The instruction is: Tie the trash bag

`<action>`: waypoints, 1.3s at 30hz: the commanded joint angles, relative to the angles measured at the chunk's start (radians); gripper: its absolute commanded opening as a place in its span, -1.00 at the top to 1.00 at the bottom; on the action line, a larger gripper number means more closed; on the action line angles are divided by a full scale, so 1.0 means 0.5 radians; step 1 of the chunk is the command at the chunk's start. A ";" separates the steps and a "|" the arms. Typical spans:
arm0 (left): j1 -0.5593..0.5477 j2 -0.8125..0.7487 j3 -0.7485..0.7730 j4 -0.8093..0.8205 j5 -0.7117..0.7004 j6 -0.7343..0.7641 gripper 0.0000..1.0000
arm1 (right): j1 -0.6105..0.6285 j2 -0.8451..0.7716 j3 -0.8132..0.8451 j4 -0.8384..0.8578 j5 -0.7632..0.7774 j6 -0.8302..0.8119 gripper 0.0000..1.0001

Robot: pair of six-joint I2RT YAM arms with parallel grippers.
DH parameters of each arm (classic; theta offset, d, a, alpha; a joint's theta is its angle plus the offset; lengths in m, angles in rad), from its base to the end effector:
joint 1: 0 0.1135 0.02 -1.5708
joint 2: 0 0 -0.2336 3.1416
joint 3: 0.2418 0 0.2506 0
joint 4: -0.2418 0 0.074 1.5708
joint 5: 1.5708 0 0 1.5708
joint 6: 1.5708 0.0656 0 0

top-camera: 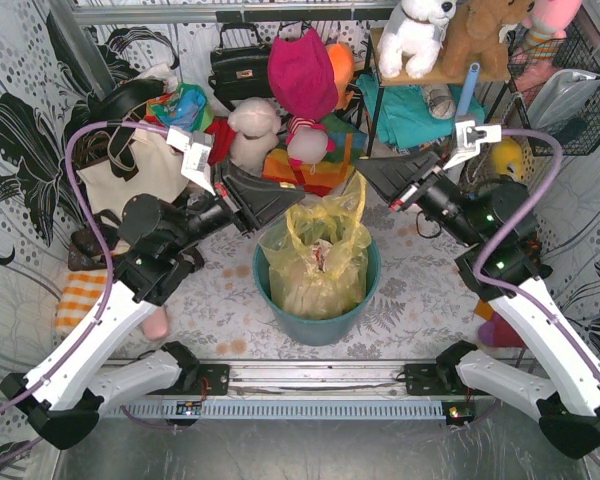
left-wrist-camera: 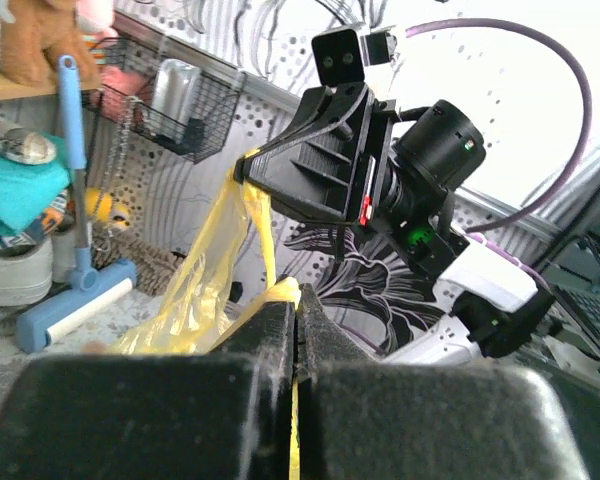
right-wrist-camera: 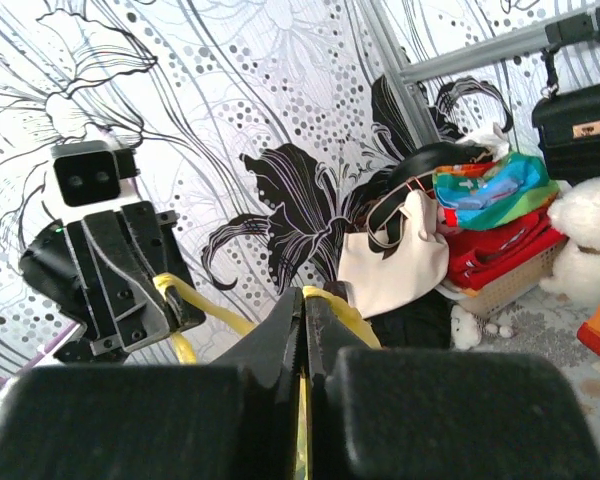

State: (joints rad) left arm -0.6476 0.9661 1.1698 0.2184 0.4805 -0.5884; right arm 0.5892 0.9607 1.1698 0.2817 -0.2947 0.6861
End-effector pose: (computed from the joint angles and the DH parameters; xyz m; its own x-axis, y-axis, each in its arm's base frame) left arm 0.1683 -0.1653 0.4678 -0.2118 -0.4569 -0.8639 0.9061 0.2395 -0.3488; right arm 0.1826 0.1450 0.4786 -0.1686 0.6165 -0.7691 -0.8244 0.3395 0.4528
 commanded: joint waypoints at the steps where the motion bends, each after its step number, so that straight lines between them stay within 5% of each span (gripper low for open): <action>1: 0.004 -0.115 -0.085 0.226 0.245 -0.023 1.00 | 0.009 -0.161 -0.121 0.114 -0.082 -0.067 1.00; 6: 0.003 -0.247 -0.127 0.013 -0.013 0.042 0.90 | 0.006 -0.227 -0.176 0.060 -0.124 -0.078 0.94; 9: 0.004 -0.246 -0.097 -0.301 -0.180 0.081 0.23 | 0.007 -0.199 -0.144 -0.058 -0.200 -0.068 0.24; 13: 0.004 -0.213 -0.056 -0.504 -0.126 0.091 -0.17 | 0.006 -0.132 -0.074 -0.248 -0.329 -0.066 -0.06; 21: 0.003 -0.162 -0.075 -0.619 -0.036 0.063 -0.38 | 0.007 -0.095 -0.136 -0.262 -0.446 -0.016 0.02; 28: 0.004 -0.048 -0.031 -0.289 0.138 -0.043 -0.37 | 0.006 -0.052 -0.048 -0.110 -0.516 0.029 0.22; 39: 0.004 0.217 0.989 -0.762 -0.176 0.173 -0.34 | 0.007 0.218 0.637 0.233 -0.469 0.050 0.29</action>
State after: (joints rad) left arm -0.6476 1.0851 1.5532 -0.1303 0.4713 -0.5434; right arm 0.5888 1.0870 1.4166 0.2485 -0.5419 0.6949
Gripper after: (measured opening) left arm 0.671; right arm 0.358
